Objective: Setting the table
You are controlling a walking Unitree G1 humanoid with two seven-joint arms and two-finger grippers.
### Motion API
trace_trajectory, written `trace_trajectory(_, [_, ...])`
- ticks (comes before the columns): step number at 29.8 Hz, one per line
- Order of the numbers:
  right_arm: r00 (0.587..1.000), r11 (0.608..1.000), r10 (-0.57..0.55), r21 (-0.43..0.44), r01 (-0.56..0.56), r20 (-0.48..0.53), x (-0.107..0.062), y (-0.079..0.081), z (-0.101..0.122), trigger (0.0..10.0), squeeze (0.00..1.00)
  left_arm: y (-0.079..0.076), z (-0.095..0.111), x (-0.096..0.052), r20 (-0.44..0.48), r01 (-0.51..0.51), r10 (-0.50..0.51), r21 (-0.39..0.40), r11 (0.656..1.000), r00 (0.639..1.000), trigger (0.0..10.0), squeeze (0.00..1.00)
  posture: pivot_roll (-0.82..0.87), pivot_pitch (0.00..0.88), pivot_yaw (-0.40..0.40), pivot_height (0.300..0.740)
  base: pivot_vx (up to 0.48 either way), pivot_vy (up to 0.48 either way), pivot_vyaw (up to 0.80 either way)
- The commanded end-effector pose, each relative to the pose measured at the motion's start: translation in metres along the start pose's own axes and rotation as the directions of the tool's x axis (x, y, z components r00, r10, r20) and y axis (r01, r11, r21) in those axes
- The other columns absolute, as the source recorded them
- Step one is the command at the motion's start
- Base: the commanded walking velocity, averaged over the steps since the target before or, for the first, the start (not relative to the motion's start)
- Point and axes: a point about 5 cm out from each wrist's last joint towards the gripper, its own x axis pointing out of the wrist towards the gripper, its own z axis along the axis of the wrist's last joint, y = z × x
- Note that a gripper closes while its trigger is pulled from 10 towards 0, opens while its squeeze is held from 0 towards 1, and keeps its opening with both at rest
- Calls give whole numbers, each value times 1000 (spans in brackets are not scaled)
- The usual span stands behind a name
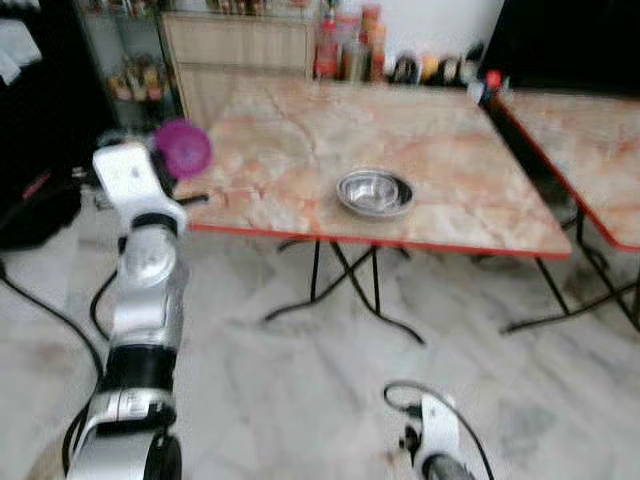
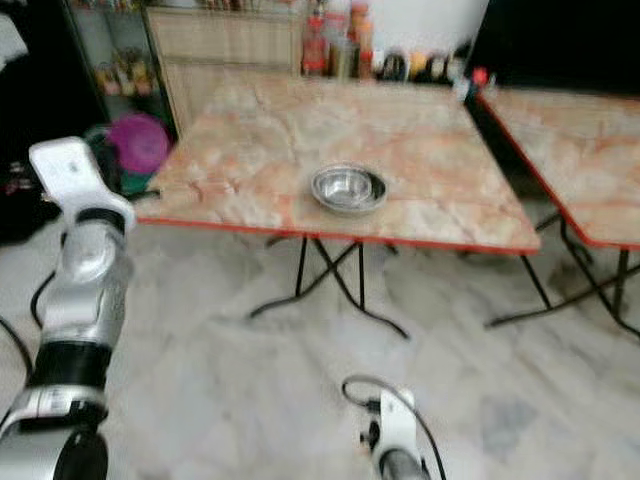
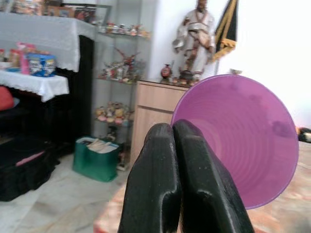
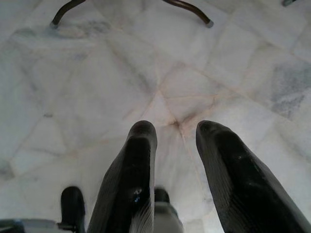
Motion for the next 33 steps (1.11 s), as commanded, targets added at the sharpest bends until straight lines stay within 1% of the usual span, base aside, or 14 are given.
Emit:
trace_trajectory(1, [1000,1000,-25,-5,25,-10,0,-9,-2,10000,0,-13,5,2,16,41,-41,-10,999,999,10000,0,54,0,-22,740,322,0,0])
trace_trajectory(13, [1000,1000,-26,0,26,-5,1,-9,1,10000,0,-13,7,5,16,32,-32,-14,999,999,10000,0,56,0,-29,740,327,0,0])
trace_trajectory(18, [1000,1000,-28,-9,28,-7,1,-10,2,10000,0,-13,7,5,16,27,-27,-15,1000,1000,10000,0,53,0,-35,740,337,0,0])
trace_trajectory(21, [1000,1000,-28,-14,28,-6,1,-11,4,10000,0,-10,8,6,19,17,-17,-15,1000,1000,10000,0,53,0,-37,740,341,0,0])
trace_trajectory(33, [1000,999,-24,-28,24,-12,2,-11,5,10000,0,-10,10,6,24,12,-12,-13,1000,1000,10000,0,52,0,-41,740,339,0,0])
